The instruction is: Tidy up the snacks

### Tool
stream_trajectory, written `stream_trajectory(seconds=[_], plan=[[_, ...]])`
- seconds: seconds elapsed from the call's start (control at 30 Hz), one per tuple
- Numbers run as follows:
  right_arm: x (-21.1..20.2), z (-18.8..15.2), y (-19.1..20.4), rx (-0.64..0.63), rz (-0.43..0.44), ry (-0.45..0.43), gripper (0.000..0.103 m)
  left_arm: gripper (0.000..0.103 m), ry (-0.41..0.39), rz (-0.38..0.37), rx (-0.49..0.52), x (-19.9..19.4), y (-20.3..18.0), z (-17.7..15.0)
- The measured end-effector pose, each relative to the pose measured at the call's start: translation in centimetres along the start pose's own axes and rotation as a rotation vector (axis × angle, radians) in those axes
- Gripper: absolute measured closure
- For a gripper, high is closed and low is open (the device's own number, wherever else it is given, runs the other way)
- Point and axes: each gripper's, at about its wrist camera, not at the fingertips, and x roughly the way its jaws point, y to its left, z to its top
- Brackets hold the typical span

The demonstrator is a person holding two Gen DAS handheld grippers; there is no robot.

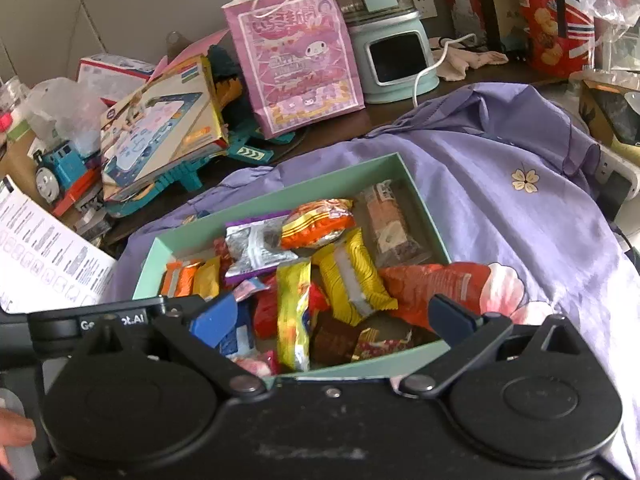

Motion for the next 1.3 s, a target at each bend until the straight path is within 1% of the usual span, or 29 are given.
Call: stream_trajectory(seconds=[0.27, 0.53, 0.63, 0.73, 0.83, 1.0, 1.3], plan=[[-3.1, -1.2, 1.5, -0.019, 0.006, -0.009, 0.000, 0.000, -0.029, 0.006, -0.007, -4.0, 0.7, -1.8], [-5.0, -3.1, 2.5, -0.050, 0.004, 0.035, 0.000, 0.000, -0.024, 0.031, -0.007, -6.5, 1.8, -4.7], [-5.6, -3.9, 2.5, -0.066, -0.017, 0.050, 0.000, 0.000, -0.016, 0.040, -0.014, -7.1, 2.5, -6.0], [-5.8, -4.6, 2.4, -0.092, -0.056, 0.058, 0.000, 0.000, -0.007, 0.057, -0.020, -7.5, 3.2, -7.2], [-5.6, -5.3, 2.4, -0.118, -0.102, 0.101, 0.000, 0.000, 0.000, 0.082, -0.029, -7.6, 3.9, -8.2], [-4.8, -6.1, 2.3, -0.104, -0.091, 0.168, 0.000, 0.000, 0.017, 0.110, -0.047, -7.5, 4.8, -9.0], [-3.9, -6.3, 2.2, -0.117, -0.136, 0.207, 0.000, 0.000, 0.053, 0.129, -0.076, -6.5, 5.7, -9.4]])
